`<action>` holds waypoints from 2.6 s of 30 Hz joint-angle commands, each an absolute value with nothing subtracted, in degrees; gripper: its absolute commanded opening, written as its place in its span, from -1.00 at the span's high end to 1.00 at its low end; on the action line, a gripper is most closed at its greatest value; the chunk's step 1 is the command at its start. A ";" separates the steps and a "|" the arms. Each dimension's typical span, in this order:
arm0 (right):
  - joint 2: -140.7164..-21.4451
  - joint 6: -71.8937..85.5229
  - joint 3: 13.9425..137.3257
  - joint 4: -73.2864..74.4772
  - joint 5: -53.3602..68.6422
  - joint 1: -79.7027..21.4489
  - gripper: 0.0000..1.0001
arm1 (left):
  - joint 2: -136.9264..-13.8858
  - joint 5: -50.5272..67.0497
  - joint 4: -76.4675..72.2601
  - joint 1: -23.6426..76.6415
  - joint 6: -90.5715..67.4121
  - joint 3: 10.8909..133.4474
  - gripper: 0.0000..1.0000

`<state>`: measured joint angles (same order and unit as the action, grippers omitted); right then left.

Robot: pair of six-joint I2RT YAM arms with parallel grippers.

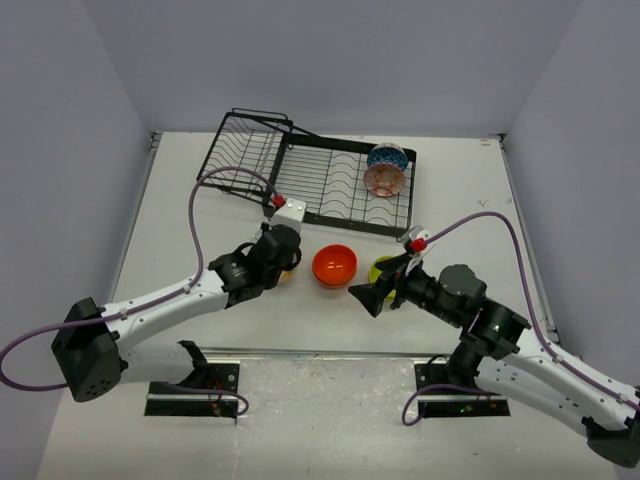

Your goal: Unload the bowls from the dish rack

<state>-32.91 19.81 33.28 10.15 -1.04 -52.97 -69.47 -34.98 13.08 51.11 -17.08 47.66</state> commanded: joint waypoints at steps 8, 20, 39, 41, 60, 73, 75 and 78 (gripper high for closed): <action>-31.38 19.07 32.78 10.63 -3.25 -53.17 -0.98 | -74.70 -44.73 12.92 54.67 -14.94 51.50 1.00; -31.46 19.16 32.70 10.55 -3.34 -53.09 -0.98 | -77.08 -46.49 13.36 55.46 -15.12 50.98 1.00; -33.48 22.49 34.10 10.46 -12.80 -53.09 -0.98 | -60.38 -35.87 14.40 54.24 -29.16 53.87 -1.00; -36.11 23.99 35.76 11.59 -19.73 -53.00 -0.98 | -60.38 -35.33 18.95 53.88 -32.50 56.58 -1.00; -94.99 -22.55 72.32 11.79 -27.69 -29.27 -0.98 | -30.51 -44.90 44.39 53.88 -35.60 52.40 -1.00; -108.36 -46.58 76.64 -9.75 -30.24 -27.69 -0.74 | -28.04 -42.89 40.87 53.88 -32.87 48.34 -1.00; -109.42 -48.33 77.69 -11.59 -29.97 -27.34 -0.70 | -28.39 -42.45 40.78 53.88 -32.70 48.43 -1.00; -111.79 -49.57 79.80 -11.42 -30.32 -26.54 -0.67 | -28.13 -42.01 40.61 53.88 -32.70 48.25 -1.00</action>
